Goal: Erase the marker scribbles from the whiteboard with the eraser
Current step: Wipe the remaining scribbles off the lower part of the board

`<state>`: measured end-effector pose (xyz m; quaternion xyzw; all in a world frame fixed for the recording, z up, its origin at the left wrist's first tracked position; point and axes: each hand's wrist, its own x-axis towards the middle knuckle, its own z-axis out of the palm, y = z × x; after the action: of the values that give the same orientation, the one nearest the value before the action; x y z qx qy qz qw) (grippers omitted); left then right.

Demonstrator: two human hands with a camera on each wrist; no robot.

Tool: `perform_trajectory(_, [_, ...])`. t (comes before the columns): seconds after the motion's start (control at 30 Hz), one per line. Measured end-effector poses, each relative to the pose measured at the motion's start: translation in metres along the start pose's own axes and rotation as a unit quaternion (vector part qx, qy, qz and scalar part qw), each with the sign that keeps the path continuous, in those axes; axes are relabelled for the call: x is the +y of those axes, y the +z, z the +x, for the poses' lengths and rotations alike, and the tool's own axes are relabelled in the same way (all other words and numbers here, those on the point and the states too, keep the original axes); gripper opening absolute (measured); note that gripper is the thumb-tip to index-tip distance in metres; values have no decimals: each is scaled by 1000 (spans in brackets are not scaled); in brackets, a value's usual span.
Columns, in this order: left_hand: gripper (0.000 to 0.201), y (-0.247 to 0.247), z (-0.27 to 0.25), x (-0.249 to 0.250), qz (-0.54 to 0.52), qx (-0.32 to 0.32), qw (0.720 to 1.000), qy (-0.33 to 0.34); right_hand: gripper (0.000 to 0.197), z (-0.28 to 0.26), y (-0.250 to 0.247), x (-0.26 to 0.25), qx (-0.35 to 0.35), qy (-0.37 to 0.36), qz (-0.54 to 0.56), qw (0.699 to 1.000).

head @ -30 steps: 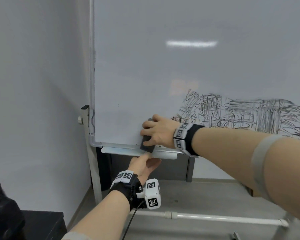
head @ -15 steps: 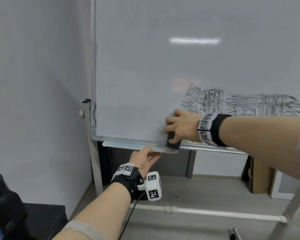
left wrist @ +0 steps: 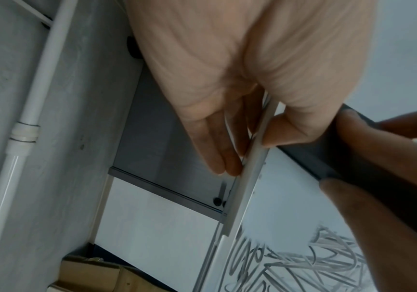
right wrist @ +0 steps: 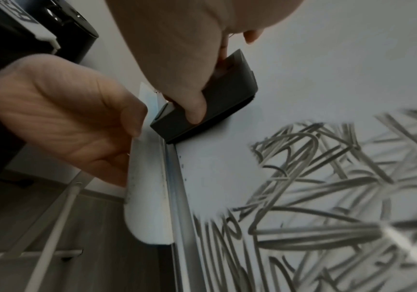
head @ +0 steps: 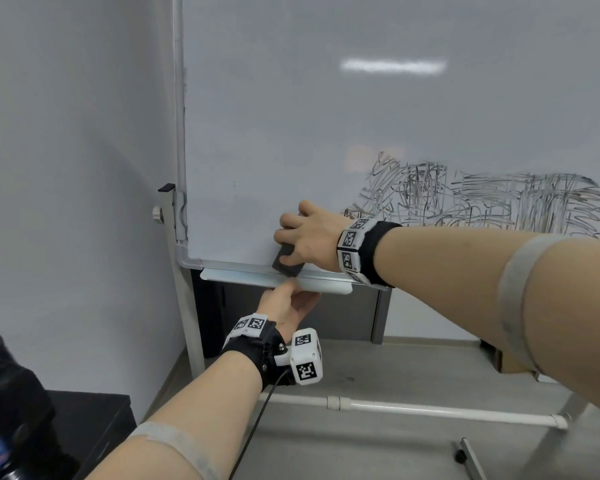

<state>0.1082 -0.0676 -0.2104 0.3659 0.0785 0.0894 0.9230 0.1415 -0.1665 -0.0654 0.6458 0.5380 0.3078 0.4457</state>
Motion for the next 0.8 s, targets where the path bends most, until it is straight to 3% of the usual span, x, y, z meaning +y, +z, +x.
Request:
perform_trajectory(0.17, [33,-2,2,-1,16,2,1000,1,51,-32,17,5,10,6,24,1000])
perform_trajectory(0.43, [24,3,7,-2,35,31,999,-13,55,-130,57,8,-27,47,50,997])
perform_trajectory(0.57, [21,10,8,-4,12,61,998,-23,51,-123,56,5,-22,56,39,997])
perform_trajectory(0.73, [38,18,0,-7,20,70,997,-18,37,-78,41,-12,54,76,45,995])
perform_trajectory(0.8, [33,21,-5,-7,26,64,997,-23,36,-58,33,-25,63,94,61,992])
